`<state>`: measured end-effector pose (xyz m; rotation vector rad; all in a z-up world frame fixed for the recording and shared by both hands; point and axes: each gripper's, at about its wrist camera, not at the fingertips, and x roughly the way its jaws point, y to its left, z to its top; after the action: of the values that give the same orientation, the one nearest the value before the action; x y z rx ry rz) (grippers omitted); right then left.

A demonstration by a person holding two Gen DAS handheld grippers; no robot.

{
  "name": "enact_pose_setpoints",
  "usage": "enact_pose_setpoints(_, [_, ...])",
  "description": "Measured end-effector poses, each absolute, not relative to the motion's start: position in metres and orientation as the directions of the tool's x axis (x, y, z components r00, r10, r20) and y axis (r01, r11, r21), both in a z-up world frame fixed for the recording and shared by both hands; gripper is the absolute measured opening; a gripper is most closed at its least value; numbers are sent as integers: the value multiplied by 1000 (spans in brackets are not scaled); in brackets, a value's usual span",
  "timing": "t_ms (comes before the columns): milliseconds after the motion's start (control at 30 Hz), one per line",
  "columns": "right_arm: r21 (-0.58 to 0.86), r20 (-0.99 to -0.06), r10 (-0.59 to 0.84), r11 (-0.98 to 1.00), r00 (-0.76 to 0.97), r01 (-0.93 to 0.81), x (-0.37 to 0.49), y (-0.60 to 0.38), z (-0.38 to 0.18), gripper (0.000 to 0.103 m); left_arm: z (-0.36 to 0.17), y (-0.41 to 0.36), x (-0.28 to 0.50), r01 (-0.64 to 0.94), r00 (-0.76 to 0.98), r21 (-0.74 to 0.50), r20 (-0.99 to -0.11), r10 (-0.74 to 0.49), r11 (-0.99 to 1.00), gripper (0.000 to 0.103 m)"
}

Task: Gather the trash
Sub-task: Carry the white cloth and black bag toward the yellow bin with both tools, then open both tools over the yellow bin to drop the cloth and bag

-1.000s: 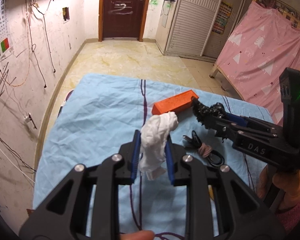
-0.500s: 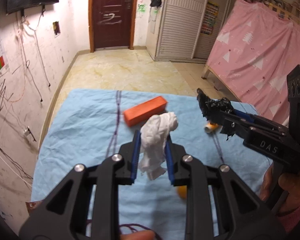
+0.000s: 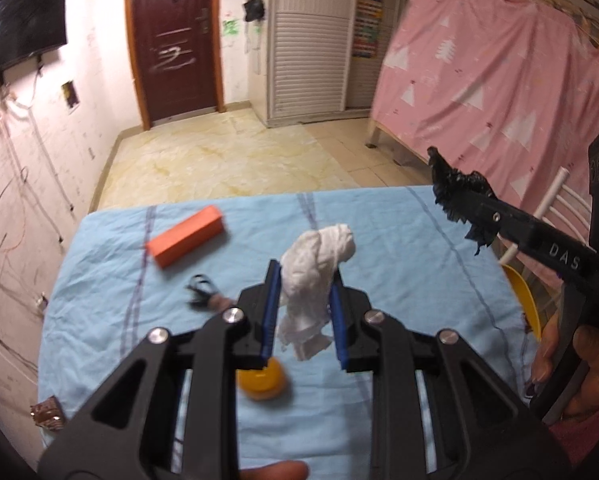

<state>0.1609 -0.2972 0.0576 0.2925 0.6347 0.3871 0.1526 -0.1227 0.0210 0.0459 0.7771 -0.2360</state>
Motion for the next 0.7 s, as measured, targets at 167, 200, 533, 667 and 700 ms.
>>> enact_pose_setpoints(167, [398,-485,388,896,784,-197,140,-348,59,33,22,-162,147,293,681,-24,-697,-226,956,22])
enact_pose_setpoints(200, [401,-480,379,897,791,-186,136,-357,59,33,22,-170,146,305,678,-21,-697,-232,952,22])
enact_pose_setpoints(533, [415,-470,229,910,853,-15,100,-453,43,33,19,-244,133,418,642,10,-710,-288,908,22])
enact_pose_setpoints(667, [399,-487,160,915,859,55,89,-480,32,33,19,-276,128,463,628,22,-713,-310,886,22])
enact_pose_setpoints(700, [398,-491,144,914,859,74,87,-488,28,33,19,-284,126,472,626,24,-713,-316,881,22])
